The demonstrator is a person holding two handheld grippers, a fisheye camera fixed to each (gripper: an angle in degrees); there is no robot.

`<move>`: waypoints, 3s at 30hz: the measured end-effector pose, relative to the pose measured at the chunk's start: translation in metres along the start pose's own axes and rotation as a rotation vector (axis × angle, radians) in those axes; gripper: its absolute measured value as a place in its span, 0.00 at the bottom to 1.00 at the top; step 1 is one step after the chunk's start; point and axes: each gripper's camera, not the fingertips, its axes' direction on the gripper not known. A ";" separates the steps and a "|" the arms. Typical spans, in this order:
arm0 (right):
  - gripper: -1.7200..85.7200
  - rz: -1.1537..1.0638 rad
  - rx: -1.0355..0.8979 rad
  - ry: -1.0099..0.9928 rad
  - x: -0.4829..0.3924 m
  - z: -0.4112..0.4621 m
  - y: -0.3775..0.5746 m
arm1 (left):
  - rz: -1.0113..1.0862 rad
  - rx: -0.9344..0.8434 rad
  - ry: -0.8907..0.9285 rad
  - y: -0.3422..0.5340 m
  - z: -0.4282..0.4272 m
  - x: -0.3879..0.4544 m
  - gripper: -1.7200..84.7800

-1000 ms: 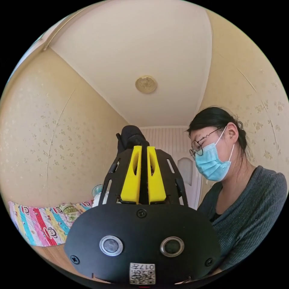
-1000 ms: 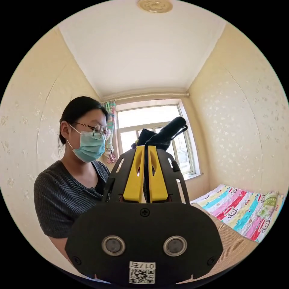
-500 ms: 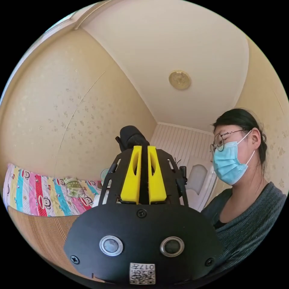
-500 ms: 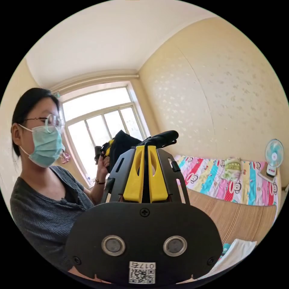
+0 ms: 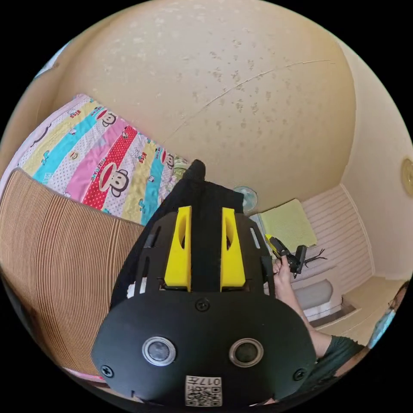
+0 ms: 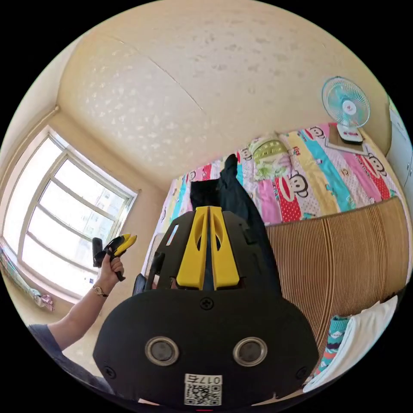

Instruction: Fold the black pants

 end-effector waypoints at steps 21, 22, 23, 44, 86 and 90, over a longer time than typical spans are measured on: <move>0.18 0.612 -0.544 0.308 0.236 -0.066 0.280 | -0.274 -0.880 -0.332 0.221 0.011 -0.293 0.03; 0.19 0.612 -0.555 0.304 0.245 -0.073 0.278 | -0.277 -0.876 -0.252 0.222 0.008 -0.293 0.02; 0.20 0.605 -0.571 0.289 0.253 -0.077 0.276 | -0.276 -0.859 -0.123 0.223 0.003 -0.293 0.02; 0.04 0.531 -0.275 -0.221 0.155 -0.194 0.256 | -0.427 -0.606 -0.047 0.165 -0.133 -0.333 0.10; 0.06 0.075 -0.461 0.406 0.226 0.099 -0.170 | -0.229 -0.721 0.042 0.193 0.029 -0.188 0.02; 0.05 -0.235 -0.353 0.488 0.125 0.107 -0.176 | -0.416 -0.458 0.413 0.196 -0.019 -0.225 0.01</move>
